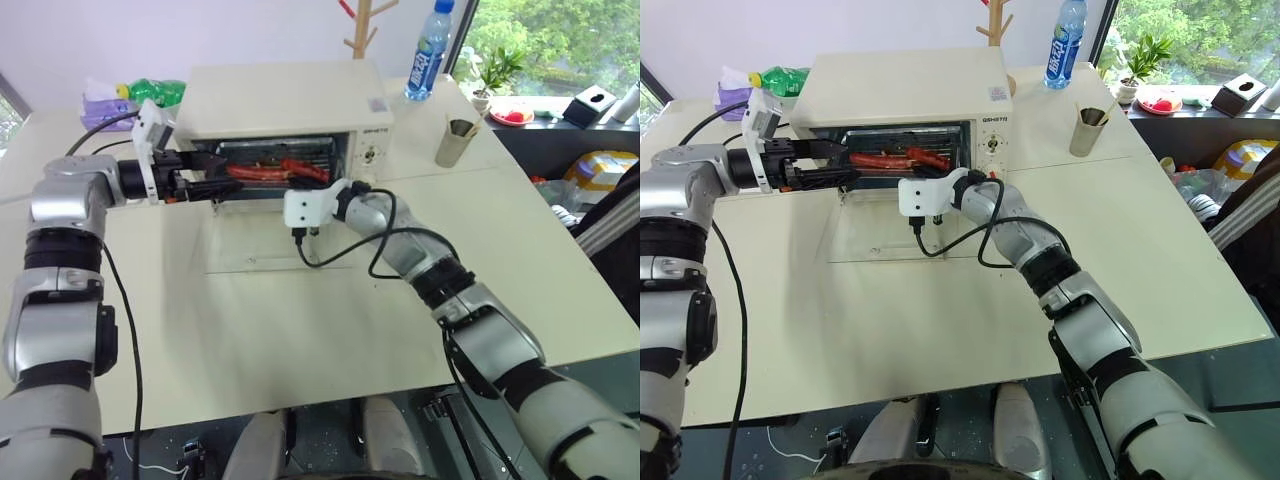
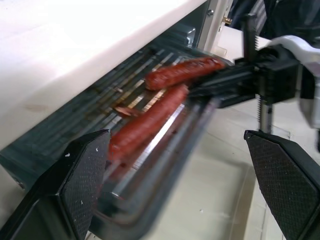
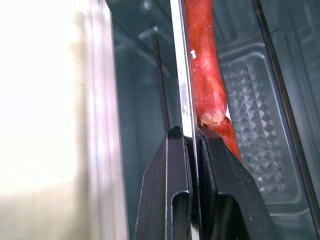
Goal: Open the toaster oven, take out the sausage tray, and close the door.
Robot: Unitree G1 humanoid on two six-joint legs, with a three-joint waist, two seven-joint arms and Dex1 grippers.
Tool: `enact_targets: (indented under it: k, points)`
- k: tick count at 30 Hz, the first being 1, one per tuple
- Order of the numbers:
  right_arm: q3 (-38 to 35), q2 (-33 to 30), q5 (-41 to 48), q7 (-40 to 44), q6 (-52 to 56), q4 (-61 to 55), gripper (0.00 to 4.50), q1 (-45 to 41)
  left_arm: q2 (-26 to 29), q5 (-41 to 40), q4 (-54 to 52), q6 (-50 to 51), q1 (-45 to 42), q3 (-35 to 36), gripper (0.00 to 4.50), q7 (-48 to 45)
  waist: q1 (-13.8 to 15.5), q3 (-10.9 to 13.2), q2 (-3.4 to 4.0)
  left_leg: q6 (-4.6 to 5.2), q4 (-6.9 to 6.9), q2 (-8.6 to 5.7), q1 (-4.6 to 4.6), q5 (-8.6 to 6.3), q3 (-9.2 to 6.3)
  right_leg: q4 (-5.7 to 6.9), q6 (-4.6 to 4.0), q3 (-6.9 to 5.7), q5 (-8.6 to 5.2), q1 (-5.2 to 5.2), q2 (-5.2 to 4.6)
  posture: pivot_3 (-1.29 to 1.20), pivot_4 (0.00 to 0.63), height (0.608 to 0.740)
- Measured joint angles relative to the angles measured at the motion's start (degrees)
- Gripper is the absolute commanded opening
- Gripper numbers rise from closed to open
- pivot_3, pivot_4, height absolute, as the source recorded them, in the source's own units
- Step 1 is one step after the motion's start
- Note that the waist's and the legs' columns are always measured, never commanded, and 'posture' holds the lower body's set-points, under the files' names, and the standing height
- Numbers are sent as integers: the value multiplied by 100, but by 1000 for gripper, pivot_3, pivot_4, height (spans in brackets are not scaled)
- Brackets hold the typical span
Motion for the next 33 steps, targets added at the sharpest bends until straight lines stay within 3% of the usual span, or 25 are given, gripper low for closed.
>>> enact_targets:
  k: [7, 18, 25, 33]
  points:
    - [-134, -365, 173, 652, 403, -1675, 48, 868, -63, 132, 246, -123, -135, -23, 4500, -95, 36, -1, -1, 7, 5, -1, 0, -4, 1, 0, 1, -1, 0, 4, 0, 0, 150, 740]
    - [-149, -1151, 297, 901, 21, -2563, 48, 1704, -102, 266, 508, -166, -305, -28, 4500, -291, 151, 0, -2, 30, 9, 0, 1, -17, 6, 1, 1, -1, 0, 6, -1, 0, 150, 740]
    - [-147, -1704, -210, 339, -963, -2680, 48, 1936, 187, 149, 32, 338, -46, 66, 4500, -301, 135, 2, -4, 32, 8, 1, 2, -18, 9, 0, 2, 0, 0, 6, 0, 0, 150, 740]
    - [-155, -1778, -835, -622, -1543, -2342, 48, 1930, 482, -225, -1007, 1145, 718, 470, 4500, -35, 149, 2, -5, 32, 9, 4, 3, -18, 7, 0, 1, 1, 0, 8, 1, 0, 150, 740]
